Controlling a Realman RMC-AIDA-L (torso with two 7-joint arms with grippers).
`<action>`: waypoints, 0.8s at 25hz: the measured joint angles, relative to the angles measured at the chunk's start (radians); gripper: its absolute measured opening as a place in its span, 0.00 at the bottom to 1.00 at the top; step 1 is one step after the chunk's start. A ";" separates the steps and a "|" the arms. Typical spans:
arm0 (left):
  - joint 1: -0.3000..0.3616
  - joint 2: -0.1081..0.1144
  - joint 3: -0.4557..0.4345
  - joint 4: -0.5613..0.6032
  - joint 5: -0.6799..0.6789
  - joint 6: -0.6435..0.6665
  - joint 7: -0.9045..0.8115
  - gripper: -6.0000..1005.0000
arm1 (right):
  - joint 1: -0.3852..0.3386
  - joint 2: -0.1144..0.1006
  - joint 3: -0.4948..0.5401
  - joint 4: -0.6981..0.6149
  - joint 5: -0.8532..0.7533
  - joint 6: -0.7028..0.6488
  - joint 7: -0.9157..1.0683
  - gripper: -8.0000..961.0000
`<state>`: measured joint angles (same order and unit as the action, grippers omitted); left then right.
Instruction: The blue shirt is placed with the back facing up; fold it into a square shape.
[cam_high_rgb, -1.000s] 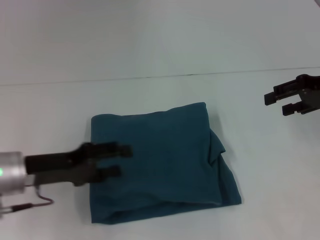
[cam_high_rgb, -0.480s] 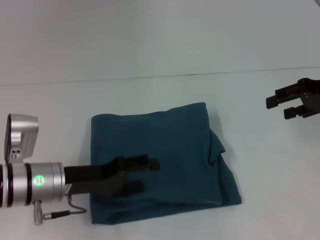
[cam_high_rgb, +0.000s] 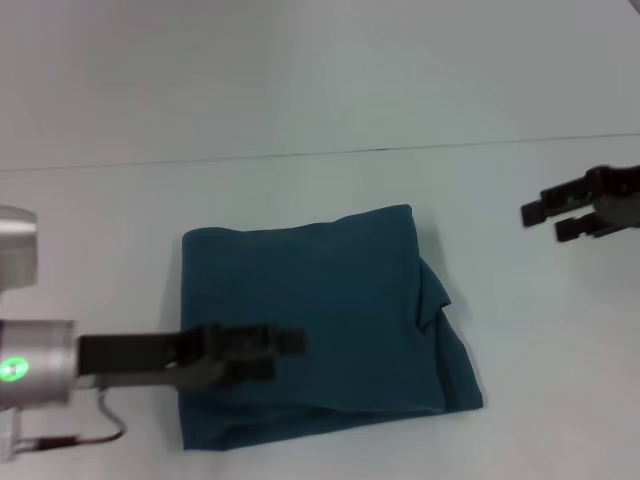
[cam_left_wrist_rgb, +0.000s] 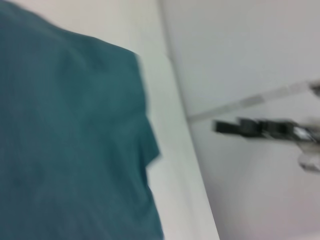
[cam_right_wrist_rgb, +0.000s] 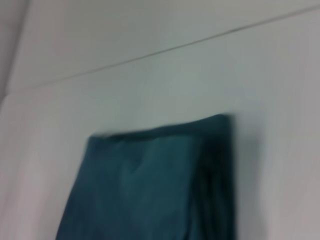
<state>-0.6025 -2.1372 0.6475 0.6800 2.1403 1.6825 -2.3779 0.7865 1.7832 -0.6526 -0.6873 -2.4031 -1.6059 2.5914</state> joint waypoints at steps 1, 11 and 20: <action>0.011 0.008 0.000 0.023 0.001 0.045 0.032 0.92 | -0.002 0.009 0.000 0.000 0.008 -0.012 -0.043 0.78; 0.155 0.017 -0.017 0.166 -0.001 0.248 0.445 0.92 | -0.009 0.122 -0.006 -0.001 0.040 -0.161 -0.413 0.78; 0.161 0.003 -0.036 0.157 0.001 0.187 0.542 0.91 | -0.054 0.262 -0.012 -0.007 0.068 -0.181 -0.731 0.78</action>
<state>-0.4413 -2.1341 0.6117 0.8372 2.1412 1.8696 -1.8357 0.7320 2.0451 -0.6645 -0.6940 -2.3348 -1.7865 1.8605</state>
